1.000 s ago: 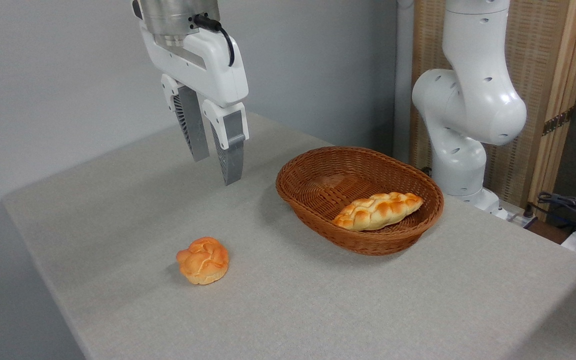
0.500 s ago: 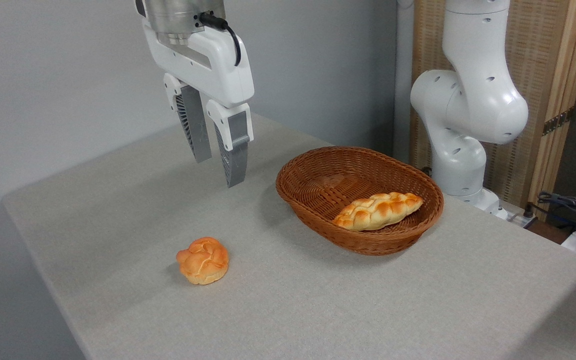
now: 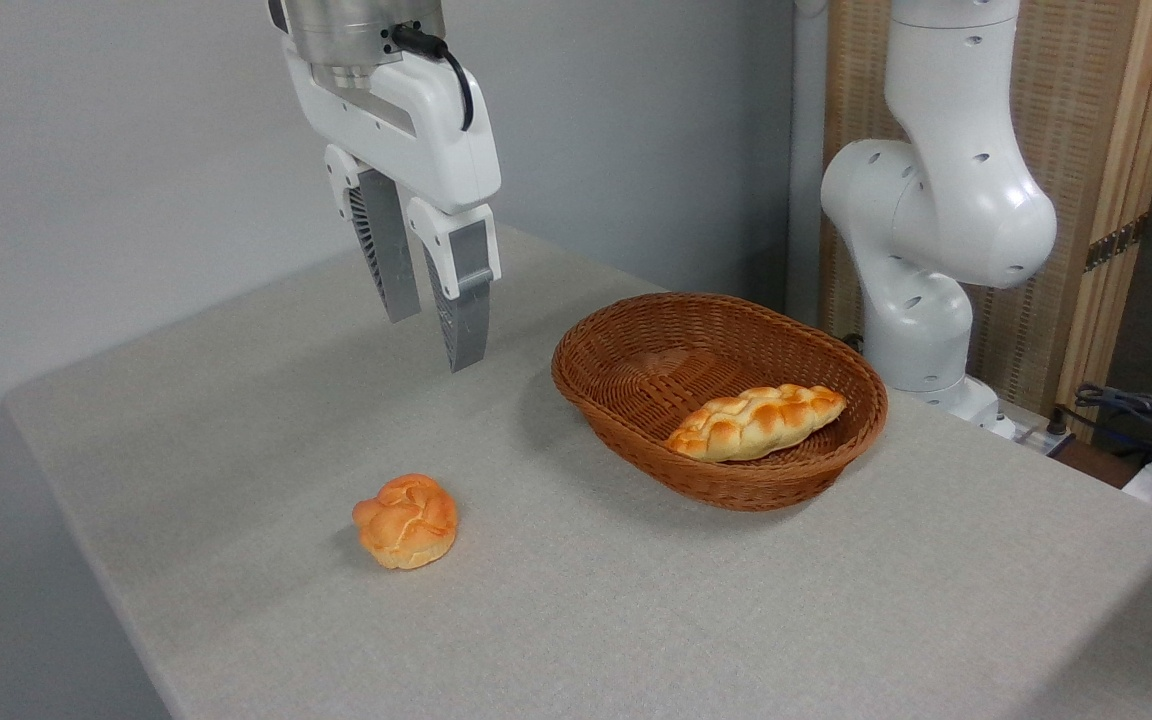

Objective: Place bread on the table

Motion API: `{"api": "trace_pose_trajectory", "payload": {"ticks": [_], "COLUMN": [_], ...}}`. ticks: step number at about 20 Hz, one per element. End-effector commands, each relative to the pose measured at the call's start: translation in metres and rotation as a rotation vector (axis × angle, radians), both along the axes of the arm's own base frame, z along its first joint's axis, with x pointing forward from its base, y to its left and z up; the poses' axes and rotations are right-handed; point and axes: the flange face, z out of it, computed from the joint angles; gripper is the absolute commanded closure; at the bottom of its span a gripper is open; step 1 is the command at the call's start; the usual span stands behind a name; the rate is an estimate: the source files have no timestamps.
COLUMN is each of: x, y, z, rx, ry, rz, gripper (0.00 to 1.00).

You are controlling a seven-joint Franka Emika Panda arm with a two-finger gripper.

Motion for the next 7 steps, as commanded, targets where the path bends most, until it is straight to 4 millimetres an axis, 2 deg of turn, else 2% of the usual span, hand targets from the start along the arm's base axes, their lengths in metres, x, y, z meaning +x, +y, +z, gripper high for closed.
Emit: {"api": "trace_pose_trajectory", "payload": {"ticks": [1,7], "x": [-0.001,-0.0016], "y": [0.0019,0.0021], "z": [0.0024,0.0024], "rx": [-0.019,-0.018], "ry": [0.014,0.016], "rz": [-0.01,-0.01], "gripper": [0.0,0.0]}}
